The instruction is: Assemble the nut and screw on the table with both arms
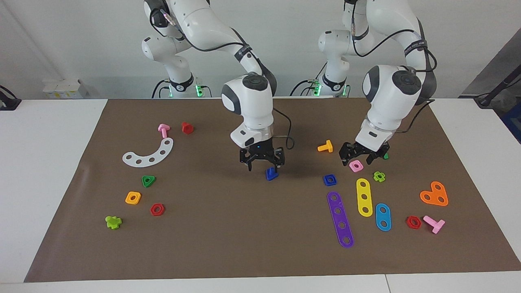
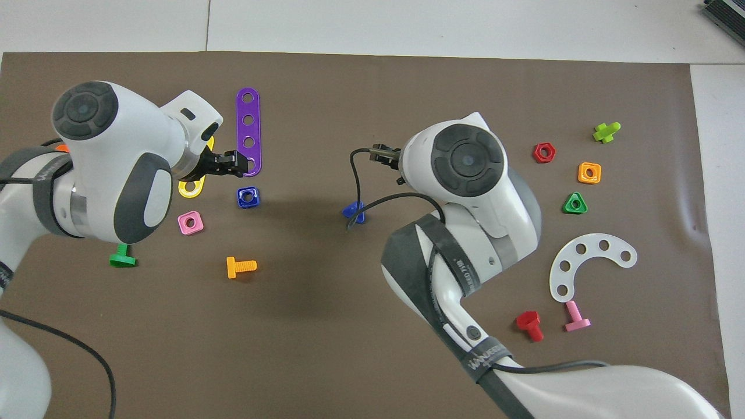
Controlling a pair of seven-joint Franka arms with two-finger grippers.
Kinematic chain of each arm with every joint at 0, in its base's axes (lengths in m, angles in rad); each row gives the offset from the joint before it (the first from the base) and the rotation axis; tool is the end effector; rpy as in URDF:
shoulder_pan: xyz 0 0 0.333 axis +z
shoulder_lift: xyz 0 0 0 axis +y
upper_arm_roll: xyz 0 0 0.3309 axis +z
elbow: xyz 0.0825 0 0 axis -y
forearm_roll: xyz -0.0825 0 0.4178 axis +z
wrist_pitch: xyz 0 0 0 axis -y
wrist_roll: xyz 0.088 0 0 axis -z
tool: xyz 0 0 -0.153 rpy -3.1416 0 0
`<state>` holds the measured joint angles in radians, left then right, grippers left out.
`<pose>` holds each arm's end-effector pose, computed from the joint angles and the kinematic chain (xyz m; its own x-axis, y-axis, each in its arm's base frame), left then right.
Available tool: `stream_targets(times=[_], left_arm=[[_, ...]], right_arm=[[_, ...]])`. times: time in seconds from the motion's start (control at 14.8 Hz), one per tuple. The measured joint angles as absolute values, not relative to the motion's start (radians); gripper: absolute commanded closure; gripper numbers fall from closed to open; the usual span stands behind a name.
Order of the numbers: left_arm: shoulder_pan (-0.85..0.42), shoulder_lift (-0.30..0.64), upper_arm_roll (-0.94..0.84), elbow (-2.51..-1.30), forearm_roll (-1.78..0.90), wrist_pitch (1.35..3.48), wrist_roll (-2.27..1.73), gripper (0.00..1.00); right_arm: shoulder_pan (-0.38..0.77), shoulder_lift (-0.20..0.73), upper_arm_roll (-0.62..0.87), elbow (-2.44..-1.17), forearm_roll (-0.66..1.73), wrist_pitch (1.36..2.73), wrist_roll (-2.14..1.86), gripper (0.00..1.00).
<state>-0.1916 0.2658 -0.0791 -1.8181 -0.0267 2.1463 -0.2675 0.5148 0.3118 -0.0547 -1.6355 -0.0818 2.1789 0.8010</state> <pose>0.6441 -0.1787 0.3508 0.9987 0.0155 0.0488 0.0126 -0.9982 0.0590 0.6461 0.3170 0.4177 0.9283 -0.2963 0.2248 -0.2808 -0.9547 -0.0987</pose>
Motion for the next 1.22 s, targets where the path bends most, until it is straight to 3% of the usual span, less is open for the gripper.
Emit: stream_targets(times=[0.27,0.68,0.95,1.22], left_arm=[[-0.22,0.344,-0.079,-1.874,-0.027,2.251,-0.306,0.21],[-0.231,0.35,-0.078,-1.963,-0.026,2.299,-0.307,0.25],[-0.231,0.349,-0.077,-1.965,-0.026,2.299,-0.308,0.34],[-0.231,0.347,-0.077,-1.965,0.012,2.302,-0.307,0.34]], right_arm=[[0.397,0.201,-0.056,-1.649,-0.074,2.016,0.66,0.0],[0.225,0.048,-0.057,-1.728,-0.029,1.766,0.406,0.0],[0.117,0.016,-0.057,-1.741,-0.026,1.659,0.241,0.0],[0.031,-0.008,-0.058,-1.742,-0.026,1.628,0.112,0.0]])
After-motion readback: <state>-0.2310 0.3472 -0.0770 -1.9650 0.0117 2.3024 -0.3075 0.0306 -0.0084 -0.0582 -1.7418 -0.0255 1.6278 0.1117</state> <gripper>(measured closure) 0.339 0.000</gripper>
